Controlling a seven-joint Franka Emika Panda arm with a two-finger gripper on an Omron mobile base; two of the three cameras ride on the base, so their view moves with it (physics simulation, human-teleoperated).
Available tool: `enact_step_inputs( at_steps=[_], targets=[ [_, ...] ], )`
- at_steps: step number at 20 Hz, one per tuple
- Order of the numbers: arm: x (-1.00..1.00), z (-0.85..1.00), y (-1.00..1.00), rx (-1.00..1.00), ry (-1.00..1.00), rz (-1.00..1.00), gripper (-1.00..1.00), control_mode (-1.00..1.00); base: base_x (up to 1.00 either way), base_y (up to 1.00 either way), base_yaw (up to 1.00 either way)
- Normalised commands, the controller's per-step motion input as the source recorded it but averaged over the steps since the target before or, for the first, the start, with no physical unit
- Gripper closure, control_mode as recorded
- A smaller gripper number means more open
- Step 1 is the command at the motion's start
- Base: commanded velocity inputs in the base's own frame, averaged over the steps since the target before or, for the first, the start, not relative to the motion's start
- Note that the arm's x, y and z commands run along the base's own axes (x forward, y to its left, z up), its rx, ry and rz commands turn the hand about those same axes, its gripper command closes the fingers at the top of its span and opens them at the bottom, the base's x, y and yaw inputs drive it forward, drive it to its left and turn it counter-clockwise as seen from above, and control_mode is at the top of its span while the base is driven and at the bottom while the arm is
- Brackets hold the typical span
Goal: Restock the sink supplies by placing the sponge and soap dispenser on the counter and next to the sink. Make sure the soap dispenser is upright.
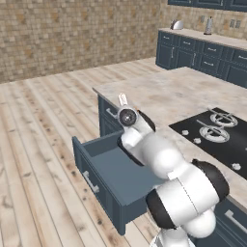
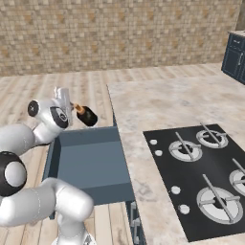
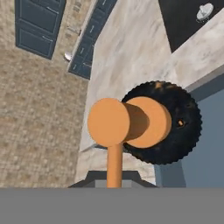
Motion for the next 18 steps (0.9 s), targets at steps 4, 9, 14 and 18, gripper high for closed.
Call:
enact_step_inputs(
  at_steps=[4,9,14,18],
  targets=[
    [-0.02,0.97,0.17,0.0,-0.01,-0.26,1.0,-1.0,0.0,0.0,0.0],
    [0.0,0.76,0.03,0.03,0.03,-0.24,1.0,-1.0,0.0,0.0,0.0],
    [-0.03,0.29,0.0,0.02,0.03,-0.21,1.0,-1.0,0.0,0.0,0.0],
    [-0.21,0.08,0.0,0.01,-0.01,-0.16,1.0,-1.0,0.0,0.0,0.0]
  ],
)
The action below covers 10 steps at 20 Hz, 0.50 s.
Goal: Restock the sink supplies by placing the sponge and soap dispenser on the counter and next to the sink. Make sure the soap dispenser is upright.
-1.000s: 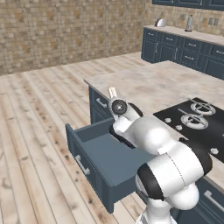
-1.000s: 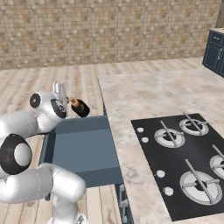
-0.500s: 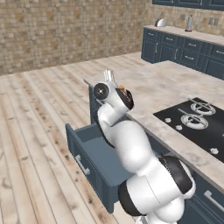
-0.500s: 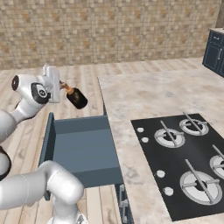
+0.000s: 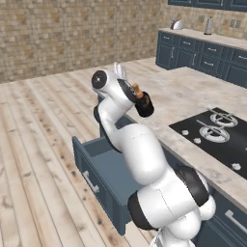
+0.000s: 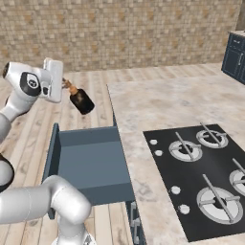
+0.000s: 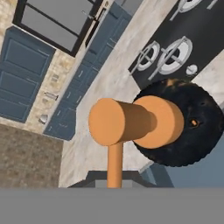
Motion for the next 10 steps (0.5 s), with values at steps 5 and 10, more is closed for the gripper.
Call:
enact_step_inputs(
  at_steps=[5,10],
  targets=[
    [-0.35,0.24,-0.02,0.0,-0.1,-0.14,1.0,-1.0,0.0,0.0,0.0],
    [-0.19,0.11,-0.07,0.04,-0.06,-0.06,1.0,-1.0,0.0,0.0,0.0]
  ],
)
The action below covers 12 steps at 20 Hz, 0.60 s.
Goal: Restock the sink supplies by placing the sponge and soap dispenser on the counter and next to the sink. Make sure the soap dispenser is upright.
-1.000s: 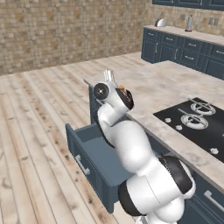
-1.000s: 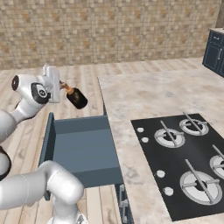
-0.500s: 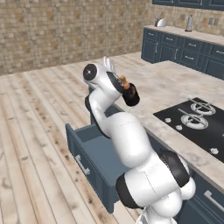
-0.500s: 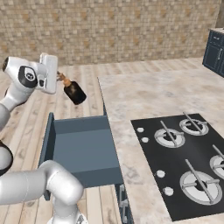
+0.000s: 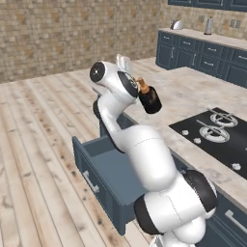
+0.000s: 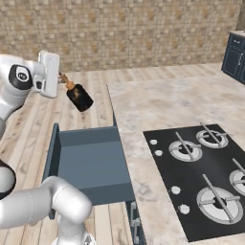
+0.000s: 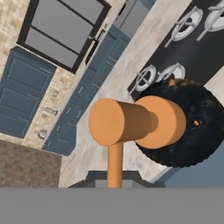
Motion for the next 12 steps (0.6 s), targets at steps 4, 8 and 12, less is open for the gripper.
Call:
enact_step_inputs(
  at_steps=[4,8,12],
  targets=[
    [-0.04,0.0,-0.36,0.11,0.0,0.0,1.0,-1.0,0.0,0.0,0.0],
    [-0.01,0.0,-0.16,0.08,0.0,0.0,1.0,-1.0,0.0,0.0,0.0],
    [-0.05,0.0,-0.08,0.03,0.0,0.0,1.0,-1.0,0.0,0.0,0.0]
  ],
)
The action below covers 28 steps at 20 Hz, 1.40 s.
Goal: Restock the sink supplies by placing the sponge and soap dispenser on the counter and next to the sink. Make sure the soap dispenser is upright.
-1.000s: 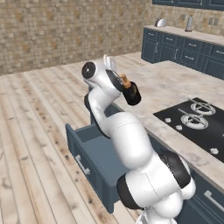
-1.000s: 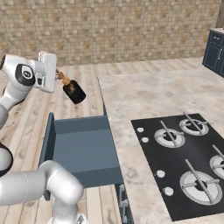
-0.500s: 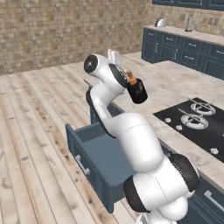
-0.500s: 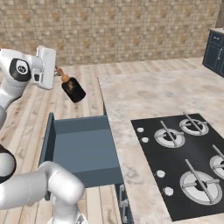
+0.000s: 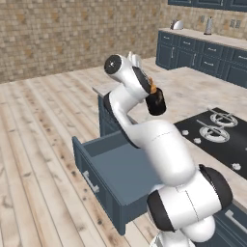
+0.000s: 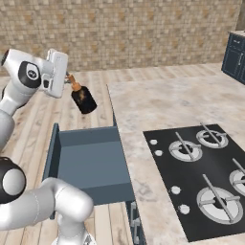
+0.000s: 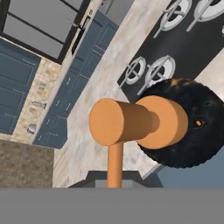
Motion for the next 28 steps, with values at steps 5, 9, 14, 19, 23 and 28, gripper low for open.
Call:
enact_step_inputs(
  at_steps=[5,9,14,19,23,28],
  targets=[
    [-0.01,0.0,0.0,0.0,0.0,0.0,1.0,-1.0,0.0,0.0,0.0],
    [0.0,0.0,0.0,0.0,0.0,0.0,1.0,-1.0,0.0,0.0,0.0],
    [-0.2,0.0,0.0,0.0,0.0,0.0,1.0,-1.0,0.0,0.0,0.0],
    [0.0,0.0,0.0,0.0,0.0,0.0,1.0,1.0,-0.48,0.0,-0.09],
    [0.0,0.0,0.0,0.0,0.0,0.0,1.0,1.0,-0.62,0.0,-0.22],
    [0.0,0.0,0.0,0.0,0.0,0.0,1.0,1.0,-0.7,0.0,-0.31]
  ],
)
